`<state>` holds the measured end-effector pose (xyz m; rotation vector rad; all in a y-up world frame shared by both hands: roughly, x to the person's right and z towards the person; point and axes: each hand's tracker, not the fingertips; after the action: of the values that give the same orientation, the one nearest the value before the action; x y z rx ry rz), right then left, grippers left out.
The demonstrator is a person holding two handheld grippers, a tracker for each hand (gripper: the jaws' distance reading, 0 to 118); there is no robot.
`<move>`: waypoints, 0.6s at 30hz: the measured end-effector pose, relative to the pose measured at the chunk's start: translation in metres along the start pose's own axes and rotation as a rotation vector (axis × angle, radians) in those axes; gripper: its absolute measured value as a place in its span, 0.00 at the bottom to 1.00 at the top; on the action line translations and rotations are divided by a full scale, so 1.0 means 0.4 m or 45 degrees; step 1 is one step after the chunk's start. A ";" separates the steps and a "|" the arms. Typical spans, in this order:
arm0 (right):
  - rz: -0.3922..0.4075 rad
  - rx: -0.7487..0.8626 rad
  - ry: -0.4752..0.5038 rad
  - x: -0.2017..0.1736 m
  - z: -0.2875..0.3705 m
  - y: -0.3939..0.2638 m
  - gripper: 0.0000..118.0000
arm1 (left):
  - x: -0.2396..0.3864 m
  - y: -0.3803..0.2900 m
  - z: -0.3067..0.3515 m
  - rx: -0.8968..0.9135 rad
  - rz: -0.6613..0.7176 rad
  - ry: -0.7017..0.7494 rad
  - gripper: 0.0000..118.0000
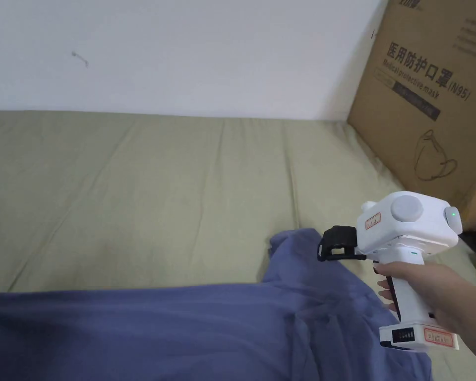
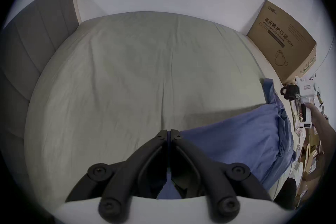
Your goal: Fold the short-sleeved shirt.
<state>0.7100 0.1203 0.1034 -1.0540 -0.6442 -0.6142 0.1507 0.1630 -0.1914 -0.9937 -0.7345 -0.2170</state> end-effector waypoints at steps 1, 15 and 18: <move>-0.007 -0.013 -0.012 0.011 -0.021 0.011 0.96 | -0.001 -0.001 0.000 -0.002 0.001 0.002 0.00; 0.101 0.094 0.132 -0.008 0.123 -0.019 0.00 | 0.006 0.015 0.067 0.013 0.011 0.008 0.00; 0.068 0.169 0.139 -0.003 0.262 -0.032 0.01 | 0.016 0.048 0.139 0.066 0.014 0.012 0.00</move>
<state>0.6805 0.2119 0.1467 -0.9047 -0.5522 -0.5707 0.1392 0.2200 -0.1819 -0.9462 -0.7225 -0.1923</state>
